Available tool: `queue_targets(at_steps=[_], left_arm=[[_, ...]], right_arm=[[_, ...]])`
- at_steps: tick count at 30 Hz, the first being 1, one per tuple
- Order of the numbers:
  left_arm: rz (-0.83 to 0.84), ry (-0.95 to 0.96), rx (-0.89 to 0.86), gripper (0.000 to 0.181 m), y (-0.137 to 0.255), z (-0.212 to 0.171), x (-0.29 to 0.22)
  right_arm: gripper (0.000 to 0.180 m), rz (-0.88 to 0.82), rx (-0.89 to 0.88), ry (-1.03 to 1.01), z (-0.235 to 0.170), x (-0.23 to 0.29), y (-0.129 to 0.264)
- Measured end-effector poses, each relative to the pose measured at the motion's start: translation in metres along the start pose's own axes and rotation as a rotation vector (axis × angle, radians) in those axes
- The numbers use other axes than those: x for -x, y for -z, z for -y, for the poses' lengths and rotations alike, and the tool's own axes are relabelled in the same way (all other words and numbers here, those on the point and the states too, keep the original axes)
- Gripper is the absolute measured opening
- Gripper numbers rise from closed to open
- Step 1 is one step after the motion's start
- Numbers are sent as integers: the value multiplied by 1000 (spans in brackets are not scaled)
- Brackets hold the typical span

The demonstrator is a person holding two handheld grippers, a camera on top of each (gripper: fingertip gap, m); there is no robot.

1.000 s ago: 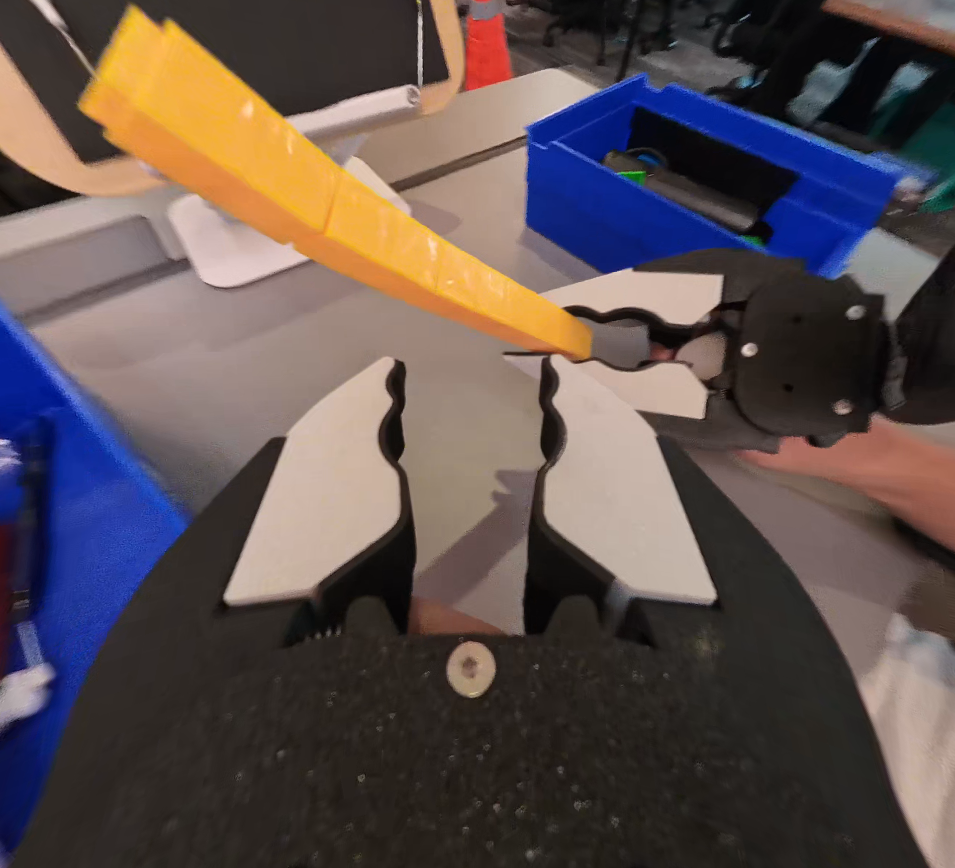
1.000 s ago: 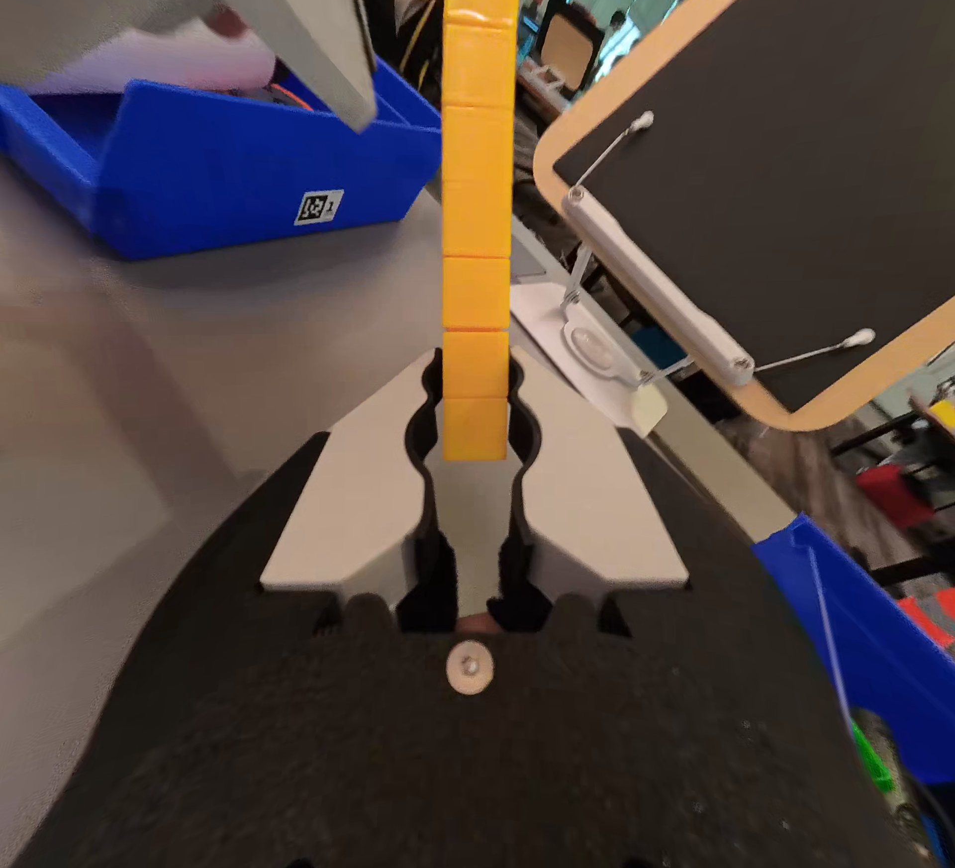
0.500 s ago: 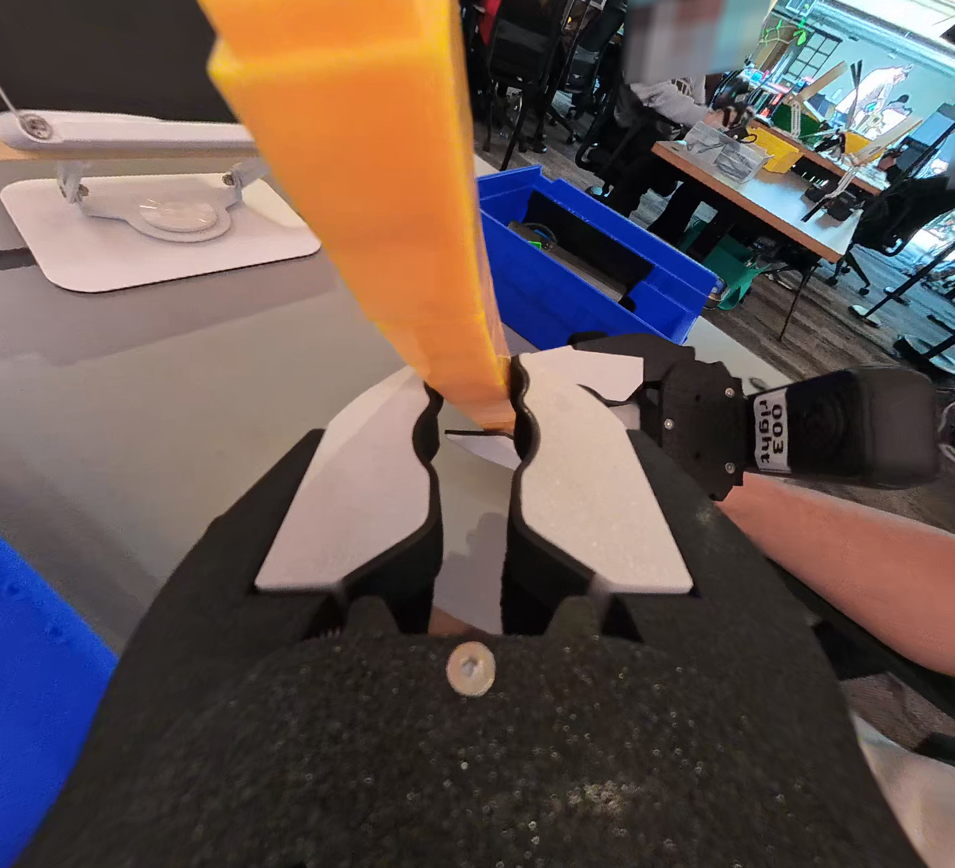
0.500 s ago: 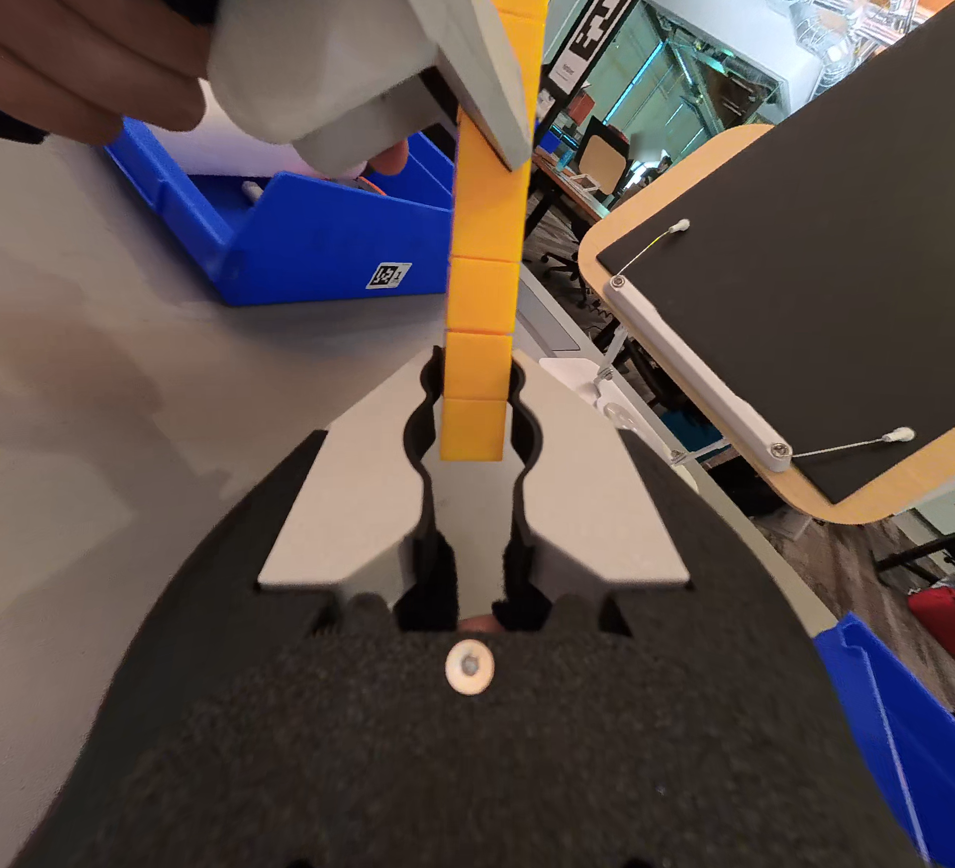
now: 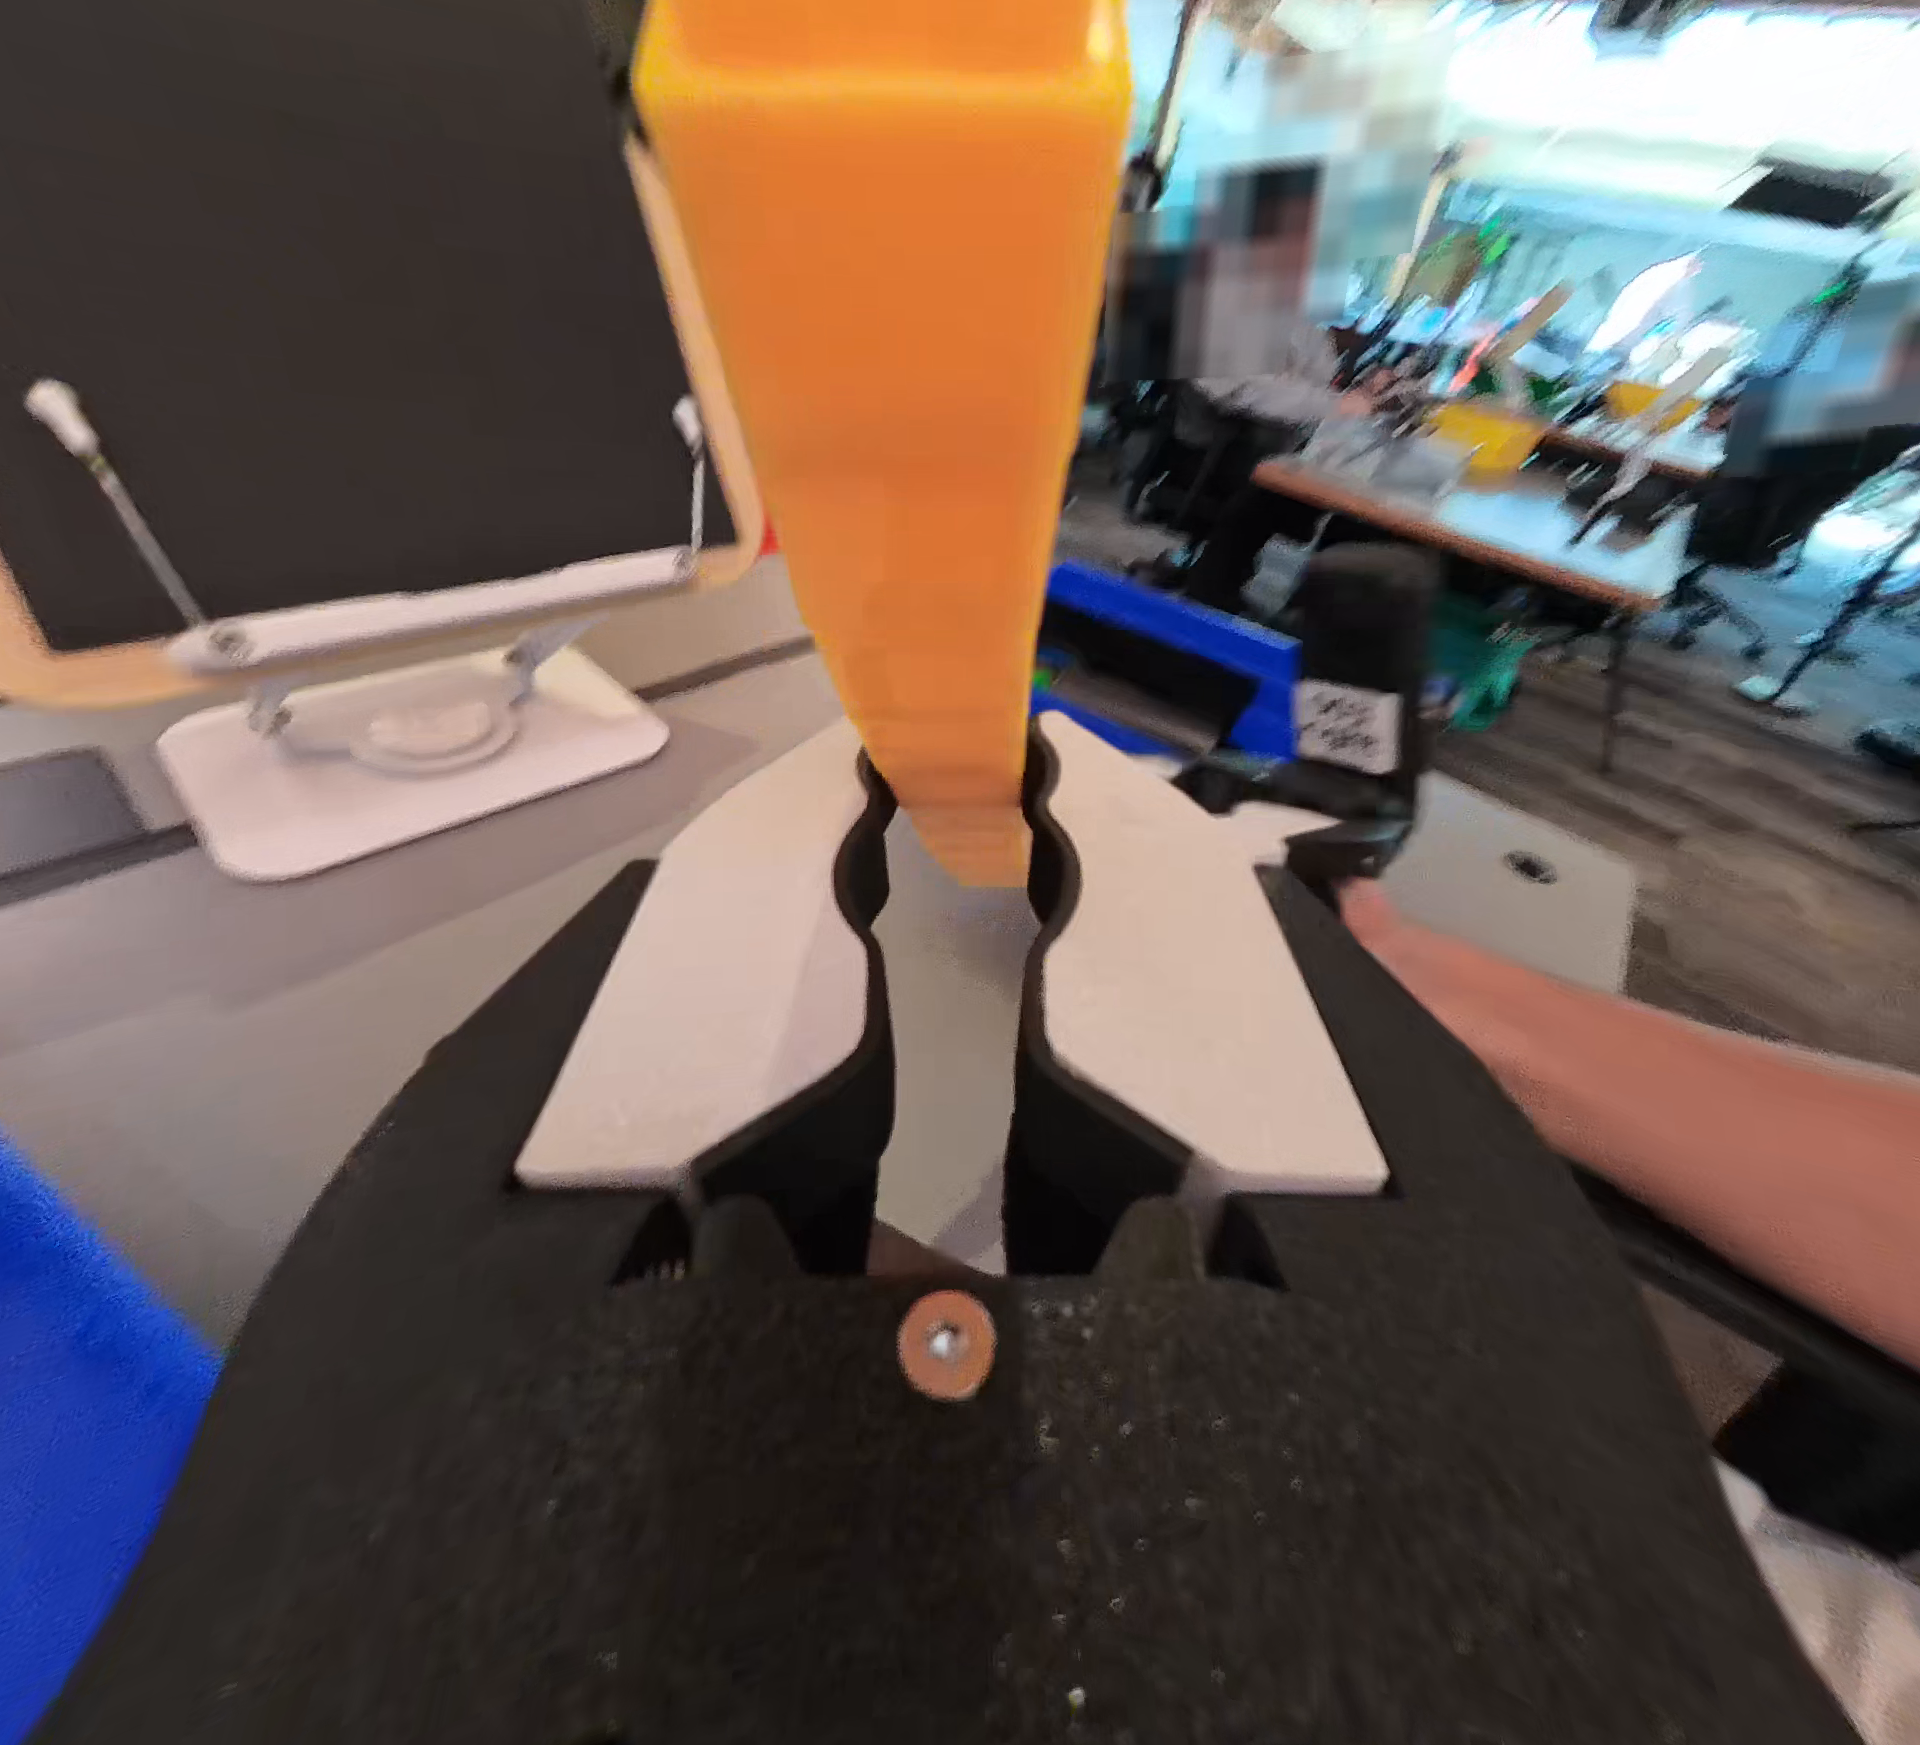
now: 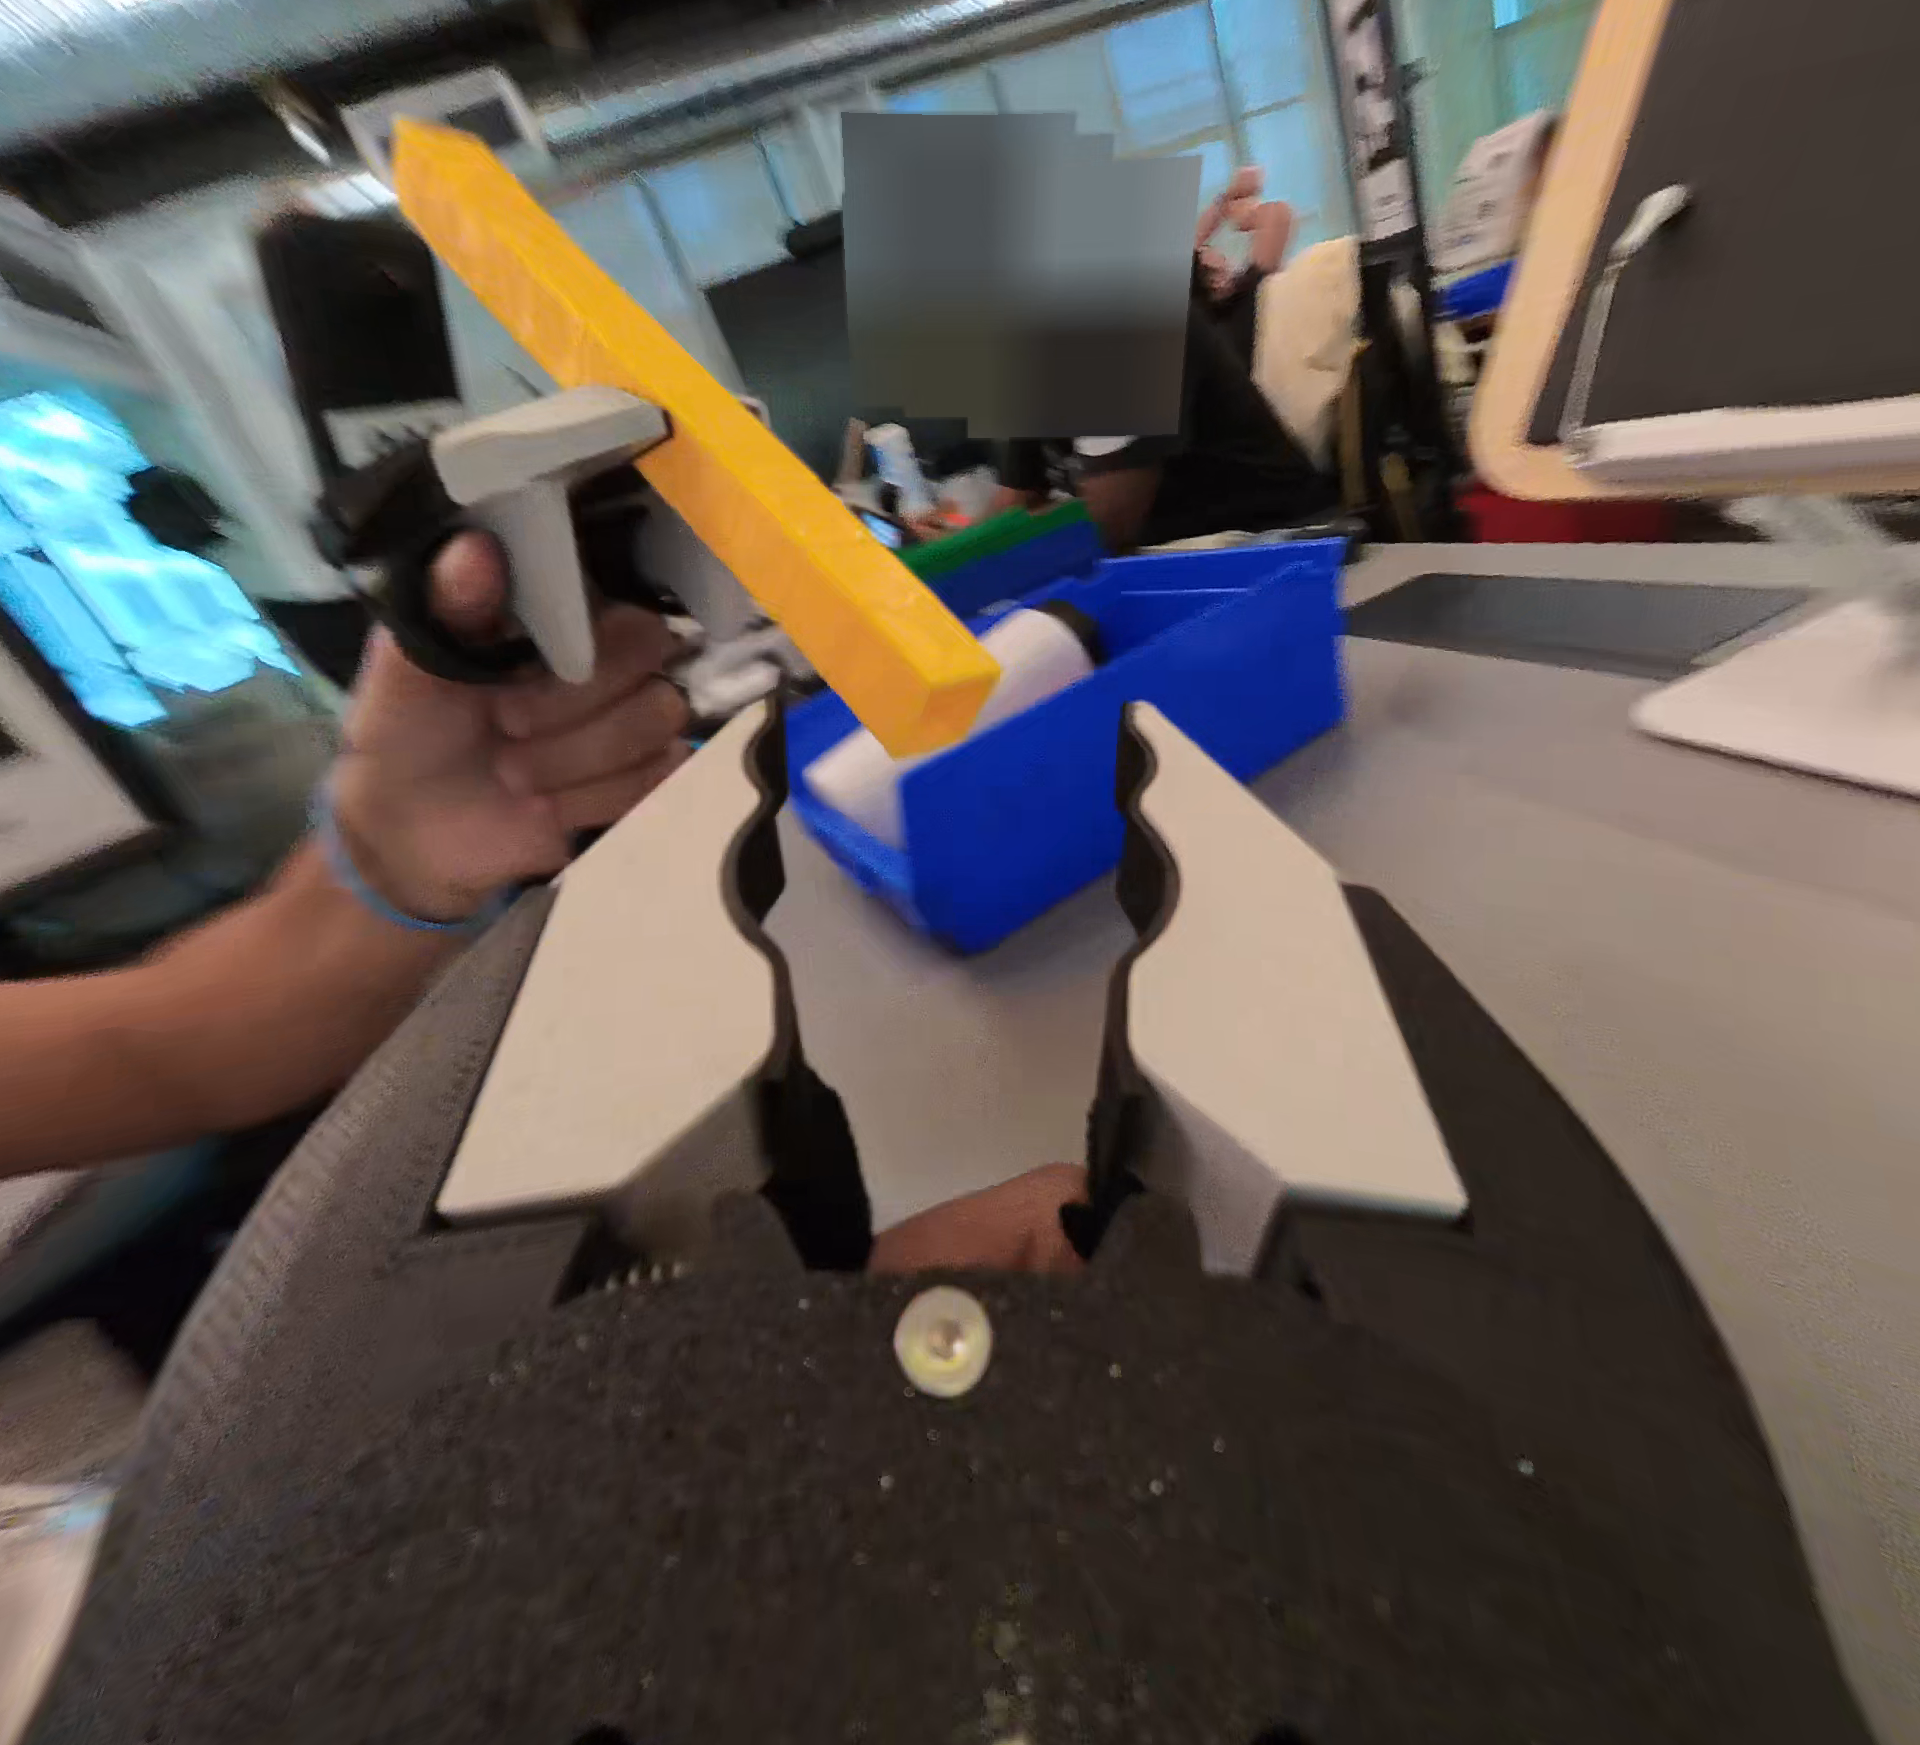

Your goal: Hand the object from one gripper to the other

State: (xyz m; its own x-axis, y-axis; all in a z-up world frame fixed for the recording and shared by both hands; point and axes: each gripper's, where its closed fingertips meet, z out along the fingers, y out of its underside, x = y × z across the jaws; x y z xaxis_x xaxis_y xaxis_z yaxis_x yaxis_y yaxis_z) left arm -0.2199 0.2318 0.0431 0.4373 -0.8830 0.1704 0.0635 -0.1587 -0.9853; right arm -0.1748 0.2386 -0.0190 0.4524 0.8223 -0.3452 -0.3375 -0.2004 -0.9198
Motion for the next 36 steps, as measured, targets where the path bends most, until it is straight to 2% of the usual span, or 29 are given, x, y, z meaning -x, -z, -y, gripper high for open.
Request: queue_targets(at_steps=[3, 7, 9, 14, 19, 25, 26, 29, 32, 36], left_arm=[[-162, 89, -127, 22, 9, 24, -24], [-269, 177, -170, 22, 14, 32, -36], [-292, 191, -162, 22, 13, 29, -37], [-332, 216, -121, 22, 7, 15, -40], [-353, 273, -173, 22, 5, 9, -38], [-410, 352, -119, 22, 4, 7, -32], [-395, 355, -120, 23, 3, 8, -30], [-301, 306, -146, 41, 5, 14, -17], [-231, 253, -192, 43, 15, 28, -1], [-175, 274, -284, 42, 36, 58, 21]], right_arm=[[66, 185, -100, -170, 18, 24, 3], [63, 313, -195, -188, 37, 53, 5], [55, 353, -207, -194, 39, 61, 6], [22, 421, -206, -182, 36, 69, 8], [20, 409, -221, -206, 38, 64, 9], [21, 374, -233, -215, 41, 60, 6], [22, 363, -250, -220, 44, 59, 6], [21, 333, -303, -231, 55, 50, 12], [21, 296, -310, -218, 63, 38, 23], [22, 276, -317, -215, 68, 26, 34]])
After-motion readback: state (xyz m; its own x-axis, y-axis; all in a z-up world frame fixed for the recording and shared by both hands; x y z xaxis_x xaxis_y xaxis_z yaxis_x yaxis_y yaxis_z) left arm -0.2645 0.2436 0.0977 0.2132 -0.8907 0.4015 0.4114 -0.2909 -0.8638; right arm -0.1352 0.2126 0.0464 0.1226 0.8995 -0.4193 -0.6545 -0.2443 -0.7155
